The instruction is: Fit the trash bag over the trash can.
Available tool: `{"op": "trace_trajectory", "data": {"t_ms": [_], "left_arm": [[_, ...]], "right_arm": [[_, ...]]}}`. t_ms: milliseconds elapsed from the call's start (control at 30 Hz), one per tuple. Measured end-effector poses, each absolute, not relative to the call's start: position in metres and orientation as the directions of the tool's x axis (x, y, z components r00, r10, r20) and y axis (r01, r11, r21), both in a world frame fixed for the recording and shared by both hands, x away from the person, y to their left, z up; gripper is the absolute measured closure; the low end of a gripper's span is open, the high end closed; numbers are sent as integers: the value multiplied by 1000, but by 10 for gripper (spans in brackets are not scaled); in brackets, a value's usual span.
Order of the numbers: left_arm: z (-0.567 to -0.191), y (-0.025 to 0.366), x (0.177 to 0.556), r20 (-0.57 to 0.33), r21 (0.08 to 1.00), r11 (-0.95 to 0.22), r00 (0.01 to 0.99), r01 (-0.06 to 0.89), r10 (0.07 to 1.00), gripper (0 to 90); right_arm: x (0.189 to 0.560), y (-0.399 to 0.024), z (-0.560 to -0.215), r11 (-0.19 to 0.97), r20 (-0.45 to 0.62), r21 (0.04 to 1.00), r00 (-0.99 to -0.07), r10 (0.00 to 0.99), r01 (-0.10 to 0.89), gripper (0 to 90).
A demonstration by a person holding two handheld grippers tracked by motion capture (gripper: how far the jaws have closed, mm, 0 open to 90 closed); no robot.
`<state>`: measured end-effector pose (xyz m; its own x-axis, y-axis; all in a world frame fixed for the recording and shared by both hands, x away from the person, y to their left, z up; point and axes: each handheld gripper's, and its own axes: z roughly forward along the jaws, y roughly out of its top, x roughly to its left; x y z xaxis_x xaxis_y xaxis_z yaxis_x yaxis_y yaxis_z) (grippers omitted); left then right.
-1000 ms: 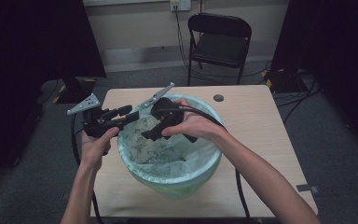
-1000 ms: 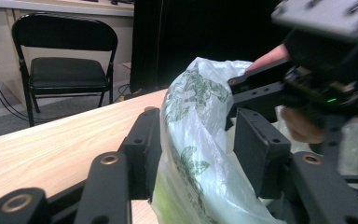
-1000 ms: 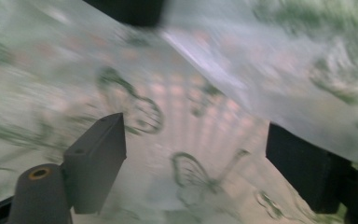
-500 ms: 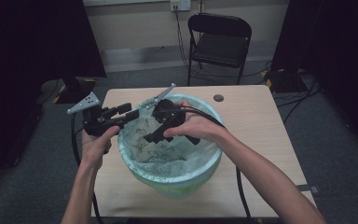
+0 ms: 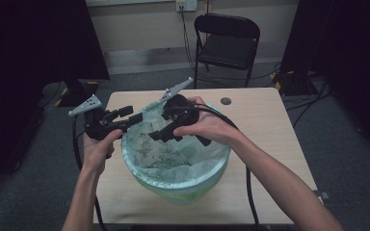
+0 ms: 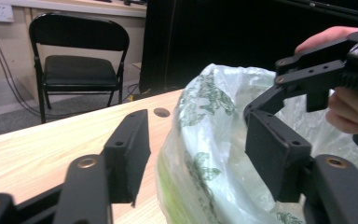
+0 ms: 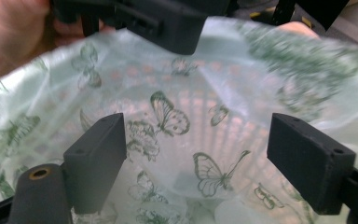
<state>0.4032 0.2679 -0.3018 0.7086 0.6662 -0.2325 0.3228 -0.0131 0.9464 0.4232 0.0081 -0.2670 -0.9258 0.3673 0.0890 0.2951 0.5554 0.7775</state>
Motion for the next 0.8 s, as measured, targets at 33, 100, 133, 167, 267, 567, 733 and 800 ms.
{"op": "trace_trajectory", "data": {"t_ms": [33,100,133,167,267,567,733,800], "left_arm": [[-302,268,403,-237,946,-7,706,324,668,378],[-301,269,405,-244,942,-5,693,336,678,374],[-302,269,405,-252,940,2,691,340,678,374],[-301,270,405,-260,939,9,690,345,676,374],[-301,271,405,-257,940,11,687,341,680,364],[-300,272,407,-273,934,17,679,358,682,309],[-298,273,407,-263,935,10,675,355,689,292],[-296,274,406,-261,938,15,678,345,687,289]], "right_arm": [[424,6,-265,537,91,790,-924,372,295,191],[426,3,-261,519,85,806,-924,374,285,200],[426,1,-260,513,72,812,-921,383,277,183],[427,1,-260,508,71,815,-918,390,279,180],[427,-3,-256,482,59,833,-909,413,273,180],[436,-14,-240,390,64,879,-880,472,273,180],[444,-24,-231,384,30,882,-844,536,275,180],[445,-28,-227,374,22,886,-832,555,274,179]]}}
